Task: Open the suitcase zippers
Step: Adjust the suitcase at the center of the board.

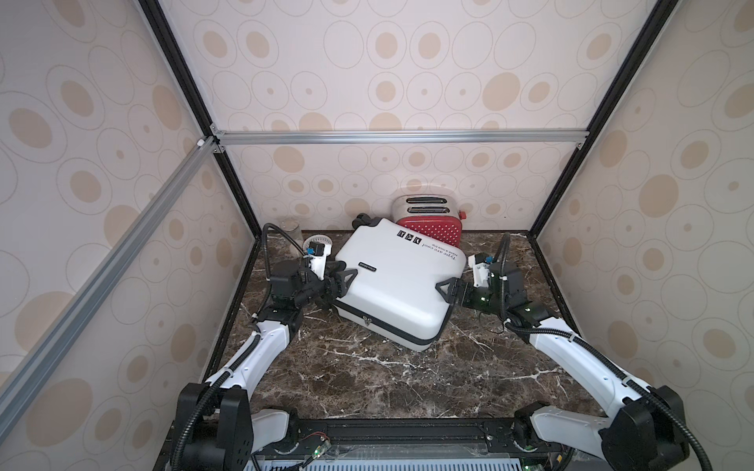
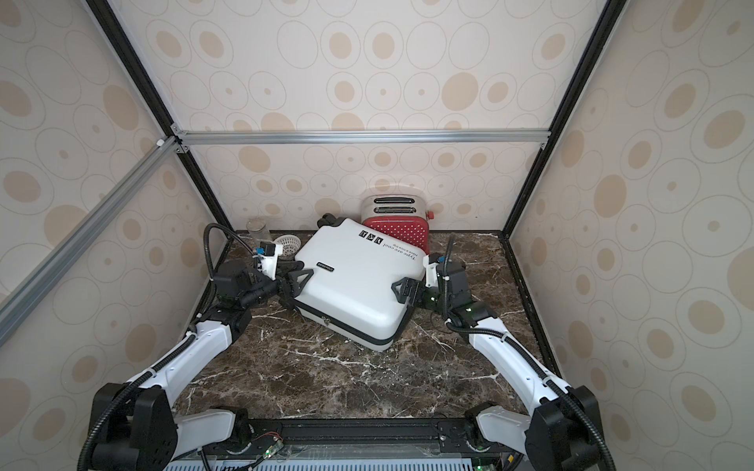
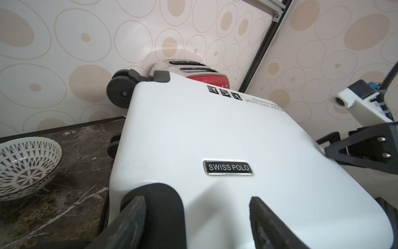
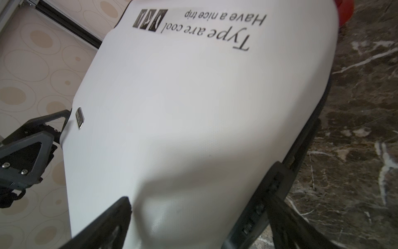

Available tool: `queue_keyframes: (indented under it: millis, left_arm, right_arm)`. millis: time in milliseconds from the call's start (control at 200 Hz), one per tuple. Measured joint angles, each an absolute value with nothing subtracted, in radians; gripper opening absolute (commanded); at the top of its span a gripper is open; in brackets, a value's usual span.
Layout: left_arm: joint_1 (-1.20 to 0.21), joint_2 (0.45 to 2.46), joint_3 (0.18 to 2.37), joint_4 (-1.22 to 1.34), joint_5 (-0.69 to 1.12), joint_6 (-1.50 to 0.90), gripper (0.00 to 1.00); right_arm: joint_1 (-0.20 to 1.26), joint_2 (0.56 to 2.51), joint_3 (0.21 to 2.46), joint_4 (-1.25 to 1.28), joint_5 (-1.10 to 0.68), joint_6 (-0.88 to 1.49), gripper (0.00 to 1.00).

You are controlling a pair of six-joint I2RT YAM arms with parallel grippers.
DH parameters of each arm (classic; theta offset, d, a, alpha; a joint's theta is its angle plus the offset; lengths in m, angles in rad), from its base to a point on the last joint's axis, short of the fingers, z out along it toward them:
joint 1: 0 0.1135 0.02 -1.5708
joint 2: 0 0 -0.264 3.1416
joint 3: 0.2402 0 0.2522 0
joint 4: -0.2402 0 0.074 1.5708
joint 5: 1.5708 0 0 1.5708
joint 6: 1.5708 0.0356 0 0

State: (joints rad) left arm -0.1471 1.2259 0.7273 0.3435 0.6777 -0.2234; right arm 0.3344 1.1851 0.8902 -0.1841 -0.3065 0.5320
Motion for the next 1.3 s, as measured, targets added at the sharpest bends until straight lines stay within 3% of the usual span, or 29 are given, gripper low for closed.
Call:
queue_keyframes:
  millis: [255, 460, 565, 720, 1075, 1296]
  left_arm:
    - [-0.206, 1.201, 0.684, 0.392, 0.699, -0.249, 0.76]
    - [-0.213, 1.228, 0.698, 0.403, 0.698, -0.25, 0.76]
    - [-0.214, 1.251, 0.715, 0.405, 0.696, -0.25, 0.76]
    - [-0.216, 1.257, 0.72, 0.406, 0.694, -0.251, 0.76]
    - [-0.234, 1.257, 0.738, 0.369, 0.656, -0.25, 0.76]
    - [-0.256, 1.249, 0.743, 0.343, 0.624, -0.239, 0.76]
  right_arm:
    - [0.336, 0.981, 0.903, -0.345, -0.271, 0.418, 0.94]
    - [0.453, 0.62, 0.71, -0.453, -0.144, 0.463, 0.9]
    - [0.471, 0.536, 0.638, -0.475, -0.13, 0.478, 0.9]
    - [0.497, 0.603, 0.582, -0.472, -0.164, 0.463, 0.83]
    - [0.608, 0.703, 0.559, -0.355, -0.204, 0.347, 0.92]
    - [0.607, 0.853, 0.581, -0.305, -0.107, 0.296, 0.94]
